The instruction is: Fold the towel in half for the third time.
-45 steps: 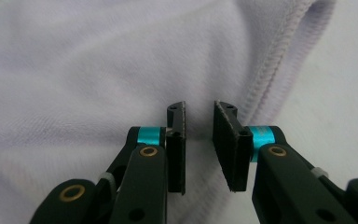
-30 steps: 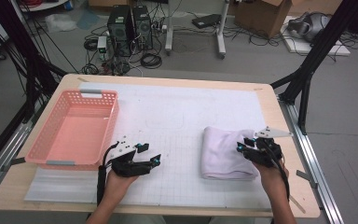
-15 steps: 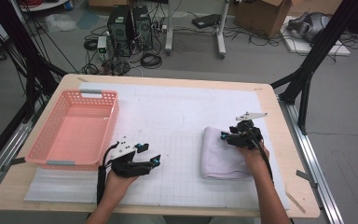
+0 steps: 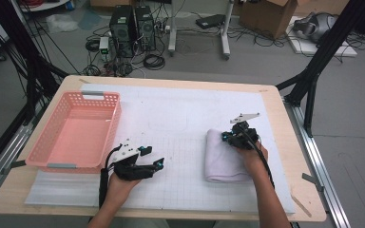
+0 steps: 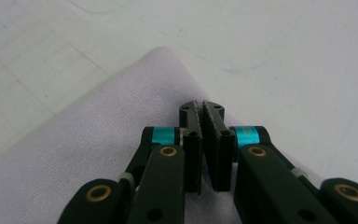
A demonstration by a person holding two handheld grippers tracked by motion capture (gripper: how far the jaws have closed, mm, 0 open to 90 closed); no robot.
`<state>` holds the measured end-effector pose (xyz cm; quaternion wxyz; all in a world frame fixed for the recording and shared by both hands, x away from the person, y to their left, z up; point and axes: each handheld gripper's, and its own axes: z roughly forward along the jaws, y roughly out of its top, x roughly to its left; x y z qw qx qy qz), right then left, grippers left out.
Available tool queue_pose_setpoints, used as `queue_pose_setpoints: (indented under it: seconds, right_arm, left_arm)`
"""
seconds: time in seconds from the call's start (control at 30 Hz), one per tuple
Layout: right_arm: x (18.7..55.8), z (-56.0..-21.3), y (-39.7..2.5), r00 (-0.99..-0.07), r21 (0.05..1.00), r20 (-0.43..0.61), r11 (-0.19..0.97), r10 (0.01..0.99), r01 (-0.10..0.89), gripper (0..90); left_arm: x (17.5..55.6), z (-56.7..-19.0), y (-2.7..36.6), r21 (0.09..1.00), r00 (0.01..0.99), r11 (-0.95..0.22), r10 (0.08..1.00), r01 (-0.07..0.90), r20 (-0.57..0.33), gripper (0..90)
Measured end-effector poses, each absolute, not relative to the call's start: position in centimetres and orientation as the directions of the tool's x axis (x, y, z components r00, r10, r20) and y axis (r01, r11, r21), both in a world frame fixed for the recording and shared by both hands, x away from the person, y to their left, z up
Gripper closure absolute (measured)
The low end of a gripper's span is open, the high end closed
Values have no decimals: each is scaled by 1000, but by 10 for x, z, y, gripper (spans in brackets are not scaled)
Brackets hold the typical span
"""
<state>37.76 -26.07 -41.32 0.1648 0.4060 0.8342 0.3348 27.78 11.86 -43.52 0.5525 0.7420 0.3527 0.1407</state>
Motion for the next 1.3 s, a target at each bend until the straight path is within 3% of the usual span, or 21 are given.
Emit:
queue_pose_setpoints:
  seconds: [0.33,0.37,0.43,0.5,0.63,0.73,0.8,0.97,1.03,1.07,1.3]
  right_arm:
    - [379,-408,-236,-711,751,22,458,703,476,866]
    - [380,-409,-233,-708,752,9,462,706,471,820]
    - [381,-411,-232,-680,760,22,429,733,487,631]
    - [381,-407,-239,-656,778,24,398,755,487,586]
    - [373,-392,-261,-587,807,-16,357,809,470,668]
    - [367,-391,-277,-540,782,-90,396,837,482,773]
    - [367,-398,-288,-522,759,-90,398,848,516,793]
    - [370,-423,-309,-427,702,-74,351,901,620,796]
    - [368,-427,-317,-386,724,-71,314,920,614,762]
    - [367,-427,-320,-362,726,-77,301,929,619,695]
    - [343,-411,-333,-386,805,-11,238,922,544,681]
  left_arm:
    - [279,-435,121,920,705,-131,685,370,-186,330]
    - [279,-435,121,920,705,-133,685,369,-184,330]
    - [279,-435,122,920,706,-132,684,369,-185,330]
    - [278,-435,122,920,705,-129,684,369,-187,330]
    - [278,-435,123,921,702,-124,687,370,-189,330]
    - [278,-435,123,921,703,-124,686,369,-189,330]
    - [278,-435,122,922,704,-127,686,366,-185,330]
    - [279,-435,121,921,707,-130,682,368,-186,330]
    - [279,-435,121,921,708,-131,681,368,-186,330]
    - [278,-435,121,921,708,-130,682,368,-186,330]
    - [278,-435,122,923,705,-123,684,365,-187,328]
